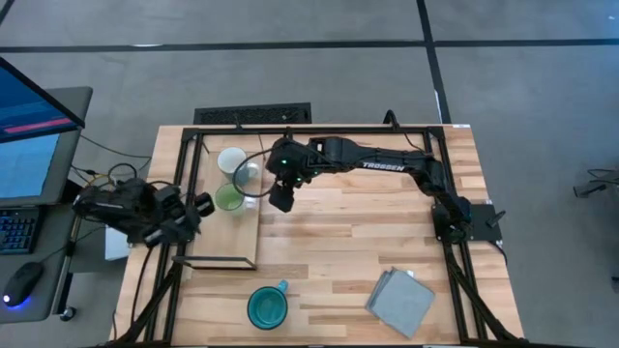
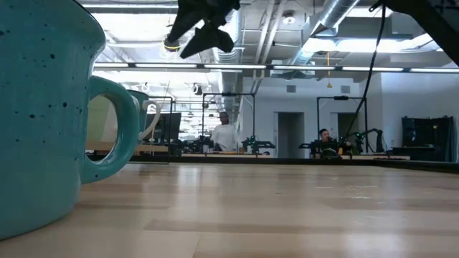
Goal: Stack small to large cups/mugs on shelf
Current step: Put the blue mug on the shelf
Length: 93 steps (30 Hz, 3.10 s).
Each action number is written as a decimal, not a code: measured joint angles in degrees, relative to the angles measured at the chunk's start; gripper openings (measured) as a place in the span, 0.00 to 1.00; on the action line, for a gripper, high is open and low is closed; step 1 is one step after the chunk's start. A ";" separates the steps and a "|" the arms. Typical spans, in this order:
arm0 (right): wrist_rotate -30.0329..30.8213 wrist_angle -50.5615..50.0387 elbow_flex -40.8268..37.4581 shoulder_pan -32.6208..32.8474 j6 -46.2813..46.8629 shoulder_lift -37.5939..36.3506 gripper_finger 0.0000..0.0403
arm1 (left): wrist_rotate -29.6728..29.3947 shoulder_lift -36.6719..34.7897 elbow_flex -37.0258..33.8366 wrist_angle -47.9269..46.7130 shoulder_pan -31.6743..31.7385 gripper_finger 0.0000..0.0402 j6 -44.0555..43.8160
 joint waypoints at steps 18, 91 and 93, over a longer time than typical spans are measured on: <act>-2.21 -4.80 -0.02 7.38 4.12 0.09 0.61 | -3.49 0.00 25.38 -31.33 -8.05 0.24 18.68; -6.86 13.27 -9.53 24.05 31.39 9.79 0.61 | -16.53 0.00 26.72 -50.70 -8.01 0.24 21.35; -7.72 15.72 -9.11 24.07 31.61 11.25 0.61 | -16.53 0.00 26.72 -50.72 -8.01 0.24 21.35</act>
